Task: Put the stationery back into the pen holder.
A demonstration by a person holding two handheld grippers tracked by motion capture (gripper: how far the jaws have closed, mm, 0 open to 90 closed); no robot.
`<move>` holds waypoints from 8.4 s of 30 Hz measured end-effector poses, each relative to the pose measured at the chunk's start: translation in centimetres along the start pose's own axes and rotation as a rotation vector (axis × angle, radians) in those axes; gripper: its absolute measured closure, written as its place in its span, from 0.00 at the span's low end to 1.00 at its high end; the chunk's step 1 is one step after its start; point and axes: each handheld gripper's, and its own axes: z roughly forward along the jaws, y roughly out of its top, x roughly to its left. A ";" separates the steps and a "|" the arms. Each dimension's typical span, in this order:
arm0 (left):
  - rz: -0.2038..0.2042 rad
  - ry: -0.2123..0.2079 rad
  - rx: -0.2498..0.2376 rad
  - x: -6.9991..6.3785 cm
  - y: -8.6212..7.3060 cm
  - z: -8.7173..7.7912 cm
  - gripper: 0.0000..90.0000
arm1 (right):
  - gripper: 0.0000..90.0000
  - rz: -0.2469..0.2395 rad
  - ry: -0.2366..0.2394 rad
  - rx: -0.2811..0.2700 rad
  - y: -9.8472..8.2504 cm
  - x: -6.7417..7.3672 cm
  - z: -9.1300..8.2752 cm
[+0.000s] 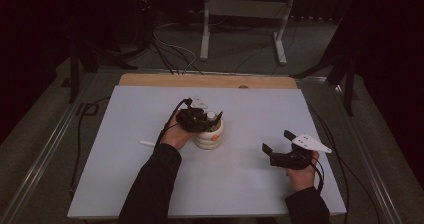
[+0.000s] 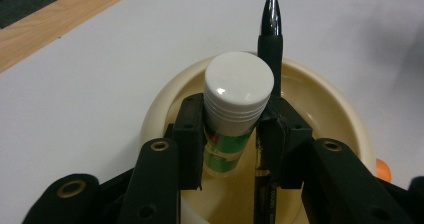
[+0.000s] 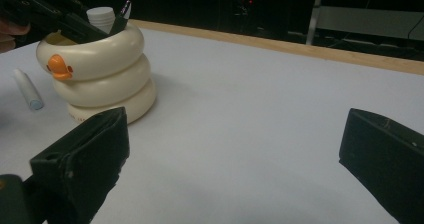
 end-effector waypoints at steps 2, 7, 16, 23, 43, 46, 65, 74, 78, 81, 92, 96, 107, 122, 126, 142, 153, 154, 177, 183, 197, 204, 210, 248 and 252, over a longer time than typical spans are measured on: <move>0.001 -0.001 0.002 0.0 0.0 0.0 0.71 | 0.00 0.000 0.000 0.001 0.0 0.0 0.0; 0.003 -0.007 0.006 0.0 0.0 0.0 0.70 | 0.00 -0.002 -0.004 0.005 0.0 0.0 0.0; 0.010 -0.018 0.009 -0.1 0.0 -0.1 0.66 | 0.00 -0.002 -0.003 0.004 0.0 0.0 0.1; 0.019 -0.009 -0.022 -0.7 0.3 -0.6 0.46 | 0.00 0.001 -0.002 0.009 0.0 0.0 0.1; -0.062 0.020 -0.098 0.8 0.4 -3.6 0.01 | 0.00 0.009 -0.001 0.003 0.0 0.0 0.0; -0.054 0.024 -0.098 0.8 0.3 -4.1 0.01 | 0.00 0.008 -0.001 0.004 0.0 -0.1 0.0; -0.044 0.043 -0.025 2.6 -1.4 -6.4 0.01 | 0.00 0.014 0.003 0.005 0.0 -0.2 0.0; -0.022 0.060 0.004 3.3 -2.5 -7.3 0.01 | 0.00 0.014 0.003 0.005 0.0 -0.3 -0.1; -0.032 0.069 0.007 3.8 -3.0 -7.6 0.01 | 0.00 0.013 0.003 0.003 0.0 -0.4 -0.1; -0.035 0.076 0.009 4.1 -3.4 -7.8 0.01 | 0.00 0.012 0.004 0.001 0.0 -0.4 -0.1; -0.059 0.107 -0.001 4.9 -4.9 -8.6 0.01 | 0.00 0.011 0.005 -0.014 0.1 -0.4 -0.4; -0.052 0.119 0.014 5.0 -5.4 -8.7 0.01 | 0.00 0.009 -0.003 -0.022 0.2 -0.4 -0.7; -0.040 0.137 0.064 5.6 -6.6 -9.0 0.01 | 0.00 0.009 -0.005 -0.019 0.2 -0.4 -0.7; -0.017 0.126 0.137 5.9 -7.6 -8.9 0.01 | 0.00 0.013 -0.010 -0.019 0.2 -0.5 -0.7; -0.008 0.107 0.164 5.9 -7.8 -8.7 0.04 | 0.00 0.012 -0.008 -0.018 0.2 -0.5 -0.7; 0.008 0.046 0.245 5.6 -8.2 -7.4 0.08 | 0.00 0.014 -0.008 -0.016 0.1 -0.5 -0.7; 0.036 -0.007 0.329 5.1 -8.4 -5.9 0.16 | 0.00 0.014 -0.010 -0.019 0.1 -0.6 -0.7; 0.035 -0.010 0.332 5.1 -8.4 -5.8 0.17 | 0.00 0.015 -0.010 -0.019 0.1 -0.6 -0.7; 0.160 -0.084 0.514 4.1 -9.0 -4.4 0.88 | 0.00 0.014 -0.007 -0.014 0.1 -0.5 -0.6; 0.146 -0.075 0.528 4.0 -8.8 -4.3 0.88 | 0.00 0.008 -0.006 -0.011 0.1 -0.5 -0.6; 0.075 -0.047 0.441 5.0 -8.9 -5.5 0.89 | 0.00 0.010 -0.003 -0.007 0.1 -0.4 -0.5; 0.052 -0.024 0.379 5.2 -8.5 -6.6 0.89 | 0.00 0.008 -0.002 -0.005 0.0 -0.4 -0.4; 0.039 0.001 0.332 5.4 -8.1 -7.3 0.89 | 0.00 0.008 -0.002 -0.005 0.0 -0.4 -0.4; -0.030 0.068 0.022 4.9 -4.6 -10.5 0.89 | 0.00 0.006 -0.002 -0.004 0.0 -0.3 -0.4; -0.030 0.067 -0.002 4.8 -4.2 -10.6 0.89 | 0.00 0.006 -0.002 -0.004 0.0 -0.3 -0.4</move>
